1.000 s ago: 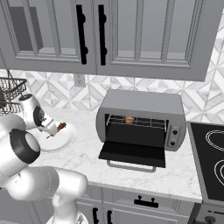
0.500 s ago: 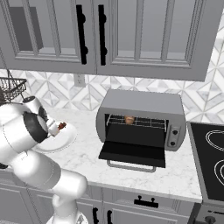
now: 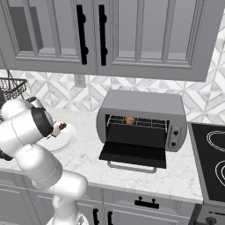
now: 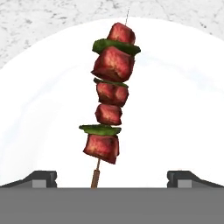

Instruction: Pick up the kebab skewer and baguette bread, and place them inside the toaster oven. Close the toaster oven door and start by setting the timer.

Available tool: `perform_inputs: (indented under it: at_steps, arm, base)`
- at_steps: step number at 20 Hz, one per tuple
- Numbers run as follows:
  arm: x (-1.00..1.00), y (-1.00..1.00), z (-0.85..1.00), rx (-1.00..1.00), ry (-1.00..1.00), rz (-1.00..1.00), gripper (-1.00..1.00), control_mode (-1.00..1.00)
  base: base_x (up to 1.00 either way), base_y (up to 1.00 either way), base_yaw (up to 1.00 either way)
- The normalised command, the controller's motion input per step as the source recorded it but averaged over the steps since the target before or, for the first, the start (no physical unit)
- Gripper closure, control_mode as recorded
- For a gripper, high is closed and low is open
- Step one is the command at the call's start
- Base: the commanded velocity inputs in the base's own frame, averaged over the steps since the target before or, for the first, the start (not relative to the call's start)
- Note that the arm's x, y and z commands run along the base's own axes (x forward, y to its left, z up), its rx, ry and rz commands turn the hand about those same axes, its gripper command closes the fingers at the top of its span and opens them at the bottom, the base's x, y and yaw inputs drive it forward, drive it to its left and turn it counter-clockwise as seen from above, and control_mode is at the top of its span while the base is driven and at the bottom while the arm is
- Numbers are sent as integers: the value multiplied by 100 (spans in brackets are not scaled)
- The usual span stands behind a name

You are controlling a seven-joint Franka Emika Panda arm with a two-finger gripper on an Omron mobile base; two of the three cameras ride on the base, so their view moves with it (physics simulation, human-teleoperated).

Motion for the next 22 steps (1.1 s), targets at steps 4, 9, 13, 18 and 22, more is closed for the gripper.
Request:
perform_inputs:
  at_steps: [4,9,13,18,22]
  arm:
    - [9,0,-16,0,-4,0,-100,-100]
    - [4,0,-9,0,-6,0,-100,-100]
    - [0,0,-14,0,-2,0,-100,-100]
    - [8,-4,-5,0,0,0,-100,-100]
    - [9,-1,-2,0,0,0,-100,-100]
  base:
    - [0,0,0]
    - [0,0,0]
    - [0,0,0]
    - [0,0,0]
    - [0,0,0]
